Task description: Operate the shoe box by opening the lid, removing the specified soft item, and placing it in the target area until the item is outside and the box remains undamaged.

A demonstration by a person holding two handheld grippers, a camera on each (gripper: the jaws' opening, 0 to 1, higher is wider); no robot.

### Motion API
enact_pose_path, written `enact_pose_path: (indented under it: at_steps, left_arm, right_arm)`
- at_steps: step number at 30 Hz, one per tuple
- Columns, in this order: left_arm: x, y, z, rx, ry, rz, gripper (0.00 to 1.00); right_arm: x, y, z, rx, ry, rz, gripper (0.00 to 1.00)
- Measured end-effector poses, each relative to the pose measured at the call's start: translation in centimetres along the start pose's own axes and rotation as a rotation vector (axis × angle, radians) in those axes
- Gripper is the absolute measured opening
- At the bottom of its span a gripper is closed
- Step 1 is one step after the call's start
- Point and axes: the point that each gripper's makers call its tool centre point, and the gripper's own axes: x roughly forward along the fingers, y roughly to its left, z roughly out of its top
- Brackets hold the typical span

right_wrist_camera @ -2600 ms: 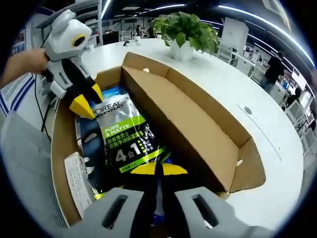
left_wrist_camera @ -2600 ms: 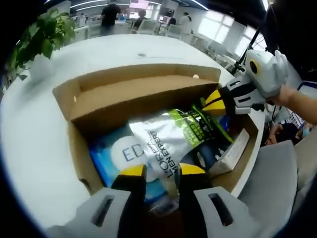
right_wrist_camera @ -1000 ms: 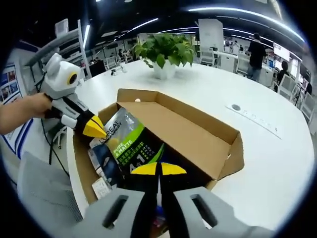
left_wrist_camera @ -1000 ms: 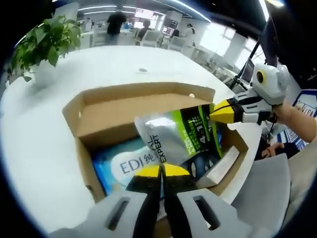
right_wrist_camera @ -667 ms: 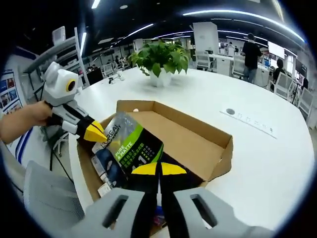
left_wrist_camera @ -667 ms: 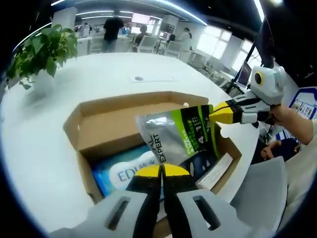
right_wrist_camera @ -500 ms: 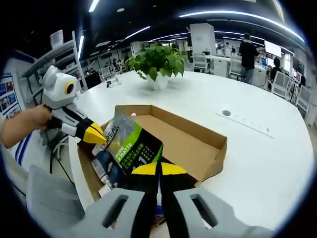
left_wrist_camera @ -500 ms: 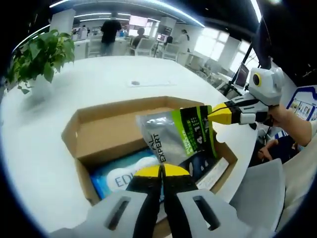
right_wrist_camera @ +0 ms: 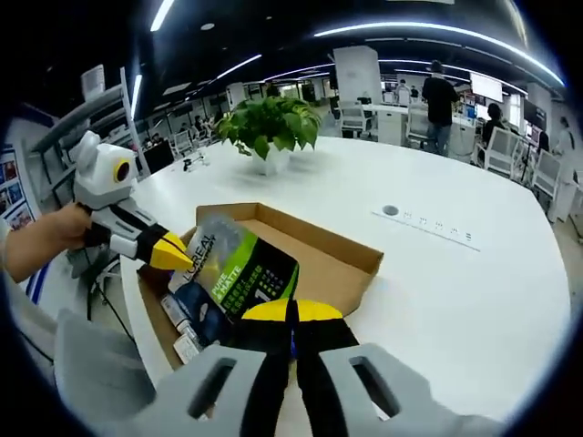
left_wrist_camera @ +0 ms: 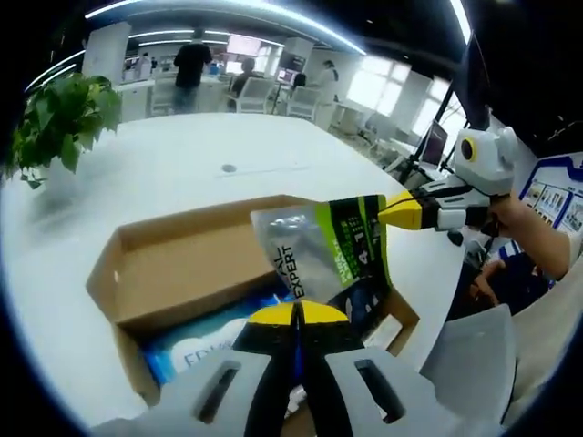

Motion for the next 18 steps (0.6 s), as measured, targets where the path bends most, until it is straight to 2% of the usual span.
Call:
enact_pose_path:
  at_steps: [18]
  left_arm:
    - [4.4,-4.2,1.1,0.028,0.017,-0.081,0.00]
  right_arm:
    - [-3.4,-5.2,-1.2,0.042,0.014,-0.108,0.00]
